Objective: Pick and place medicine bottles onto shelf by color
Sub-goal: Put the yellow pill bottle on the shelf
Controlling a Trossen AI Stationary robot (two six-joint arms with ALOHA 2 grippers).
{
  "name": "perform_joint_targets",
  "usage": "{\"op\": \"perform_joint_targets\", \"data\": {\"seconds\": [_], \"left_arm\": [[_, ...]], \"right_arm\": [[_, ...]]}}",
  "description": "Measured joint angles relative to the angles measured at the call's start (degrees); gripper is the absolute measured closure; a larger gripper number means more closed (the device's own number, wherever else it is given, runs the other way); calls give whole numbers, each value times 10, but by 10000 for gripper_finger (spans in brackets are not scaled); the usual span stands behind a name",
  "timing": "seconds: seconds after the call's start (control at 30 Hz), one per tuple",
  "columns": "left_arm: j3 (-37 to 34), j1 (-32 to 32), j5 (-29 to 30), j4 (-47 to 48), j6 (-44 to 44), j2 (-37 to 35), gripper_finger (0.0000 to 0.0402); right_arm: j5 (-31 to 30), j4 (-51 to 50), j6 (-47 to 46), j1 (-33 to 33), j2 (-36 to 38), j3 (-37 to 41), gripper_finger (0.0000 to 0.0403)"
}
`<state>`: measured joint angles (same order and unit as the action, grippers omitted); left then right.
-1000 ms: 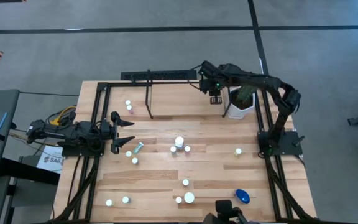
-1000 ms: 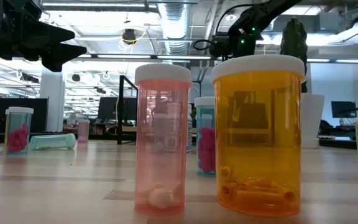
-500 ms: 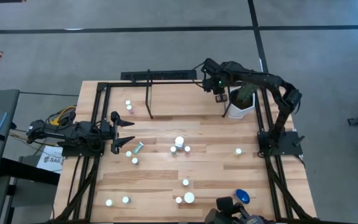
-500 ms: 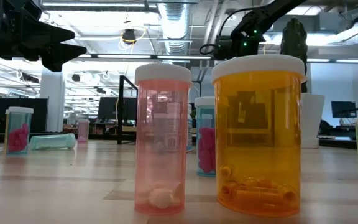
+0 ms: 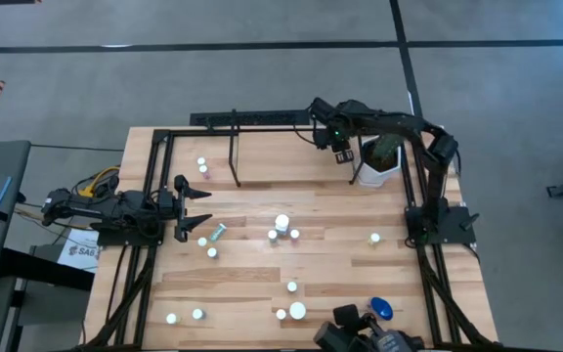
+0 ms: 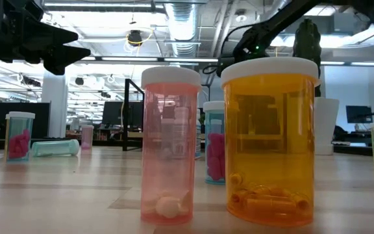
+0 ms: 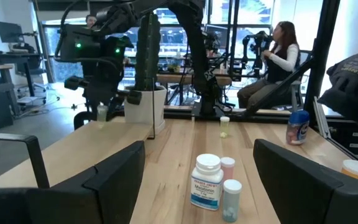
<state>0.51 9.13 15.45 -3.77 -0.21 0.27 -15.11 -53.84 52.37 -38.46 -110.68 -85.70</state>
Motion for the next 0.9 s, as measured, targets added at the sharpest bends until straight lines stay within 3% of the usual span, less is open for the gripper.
{"op": "perform_joint_targets", "data": {"seconds": [0.9], "left_arm": [[0, 0, 1, 0, 0, 0, 113]], "right_arm": [[2, -25, 17, 5, -18, -34, 243]]}}
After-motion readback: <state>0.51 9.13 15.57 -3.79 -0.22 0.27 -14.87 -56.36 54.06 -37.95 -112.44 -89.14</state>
